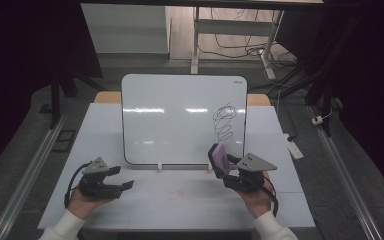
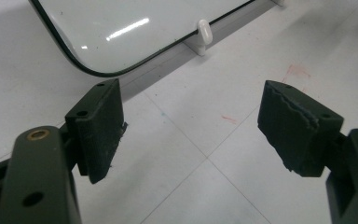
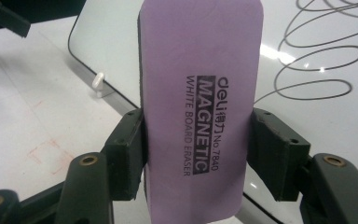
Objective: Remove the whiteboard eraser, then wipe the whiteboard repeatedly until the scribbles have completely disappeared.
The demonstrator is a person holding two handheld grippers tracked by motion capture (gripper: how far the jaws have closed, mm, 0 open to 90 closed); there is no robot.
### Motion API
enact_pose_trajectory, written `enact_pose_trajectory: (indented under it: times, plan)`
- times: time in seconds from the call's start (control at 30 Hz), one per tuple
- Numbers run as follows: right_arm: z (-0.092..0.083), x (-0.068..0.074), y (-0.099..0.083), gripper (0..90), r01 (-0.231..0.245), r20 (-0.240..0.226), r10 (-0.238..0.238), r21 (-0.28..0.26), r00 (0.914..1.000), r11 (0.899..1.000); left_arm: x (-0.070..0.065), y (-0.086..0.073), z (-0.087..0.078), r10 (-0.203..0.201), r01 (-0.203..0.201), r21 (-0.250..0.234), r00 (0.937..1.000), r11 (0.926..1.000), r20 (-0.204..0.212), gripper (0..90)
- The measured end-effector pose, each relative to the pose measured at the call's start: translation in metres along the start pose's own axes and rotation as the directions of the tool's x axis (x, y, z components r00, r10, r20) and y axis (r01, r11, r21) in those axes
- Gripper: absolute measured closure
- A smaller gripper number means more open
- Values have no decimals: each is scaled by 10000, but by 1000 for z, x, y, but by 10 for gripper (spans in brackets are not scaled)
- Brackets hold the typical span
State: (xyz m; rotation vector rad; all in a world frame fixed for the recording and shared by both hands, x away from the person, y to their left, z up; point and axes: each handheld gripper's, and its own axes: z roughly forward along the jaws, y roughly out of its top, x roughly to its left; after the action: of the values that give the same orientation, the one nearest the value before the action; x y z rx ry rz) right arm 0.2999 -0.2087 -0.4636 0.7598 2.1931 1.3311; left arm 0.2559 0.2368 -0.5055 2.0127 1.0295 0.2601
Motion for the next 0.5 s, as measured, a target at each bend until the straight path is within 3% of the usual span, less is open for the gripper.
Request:
enact_pose_trajectory:
  times: [0.23,0.5]
  plan:
    - [0,-7,3,398,-102,212,104,-116,9997,9999,1,-3,-2,-47,47,14,10000,10000,-29,234]
    - [7,-23,20,398,-19,1092,44,-233,9940,9997,1,-3,-2,-67,67,-1,10000,10000,30,233]
